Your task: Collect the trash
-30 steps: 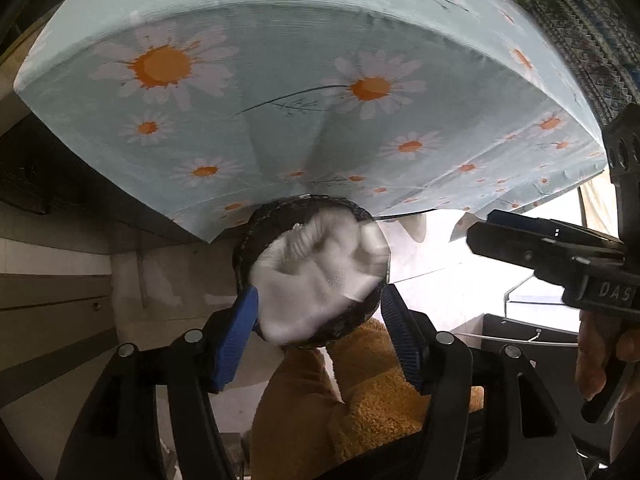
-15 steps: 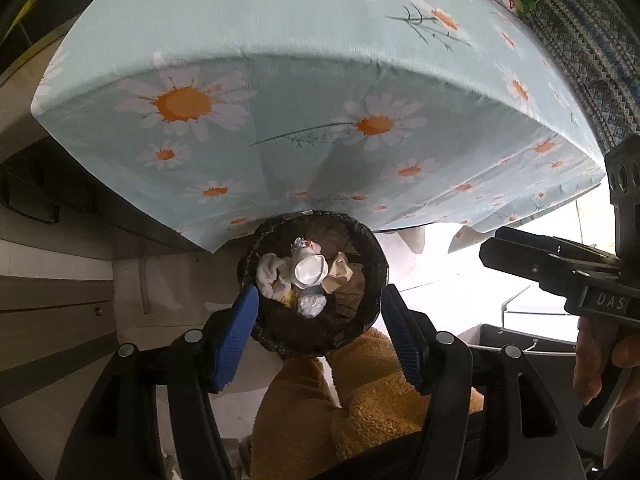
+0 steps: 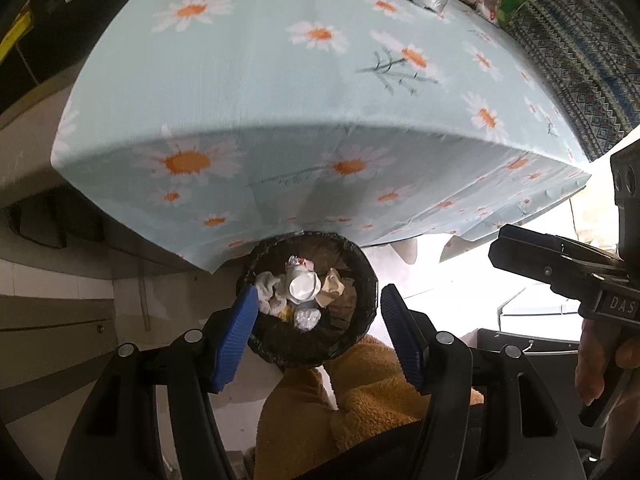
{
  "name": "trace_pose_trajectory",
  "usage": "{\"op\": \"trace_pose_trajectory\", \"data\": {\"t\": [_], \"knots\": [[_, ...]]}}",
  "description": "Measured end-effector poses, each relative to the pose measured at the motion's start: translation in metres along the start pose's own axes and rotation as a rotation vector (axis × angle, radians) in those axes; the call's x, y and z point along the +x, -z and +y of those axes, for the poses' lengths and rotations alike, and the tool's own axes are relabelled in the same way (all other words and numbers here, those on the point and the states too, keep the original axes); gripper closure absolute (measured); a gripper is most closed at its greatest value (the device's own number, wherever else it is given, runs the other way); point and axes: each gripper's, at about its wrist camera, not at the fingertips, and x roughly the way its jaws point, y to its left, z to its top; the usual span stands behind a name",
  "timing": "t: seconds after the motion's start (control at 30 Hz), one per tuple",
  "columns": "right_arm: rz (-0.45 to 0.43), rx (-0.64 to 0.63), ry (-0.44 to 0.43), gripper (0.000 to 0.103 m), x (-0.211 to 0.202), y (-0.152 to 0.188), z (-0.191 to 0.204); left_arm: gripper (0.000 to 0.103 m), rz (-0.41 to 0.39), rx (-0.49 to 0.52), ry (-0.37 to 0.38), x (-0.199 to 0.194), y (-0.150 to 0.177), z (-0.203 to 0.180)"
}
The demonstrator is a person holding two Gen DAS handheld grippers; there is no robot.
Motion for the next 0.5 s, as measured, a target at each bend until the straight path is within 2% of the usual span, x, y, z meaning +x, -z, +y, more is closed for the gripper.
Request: {"op": "trace_pose_trajectory", "data": {"t": [0.5], "knots": [[-0.092, 0.014, -0.012, 0.037, -0.039, -0.02, 0.005, 0.041, -0.075, 0.039, 0.033, -0.033, -0.03, -0.013]]}}
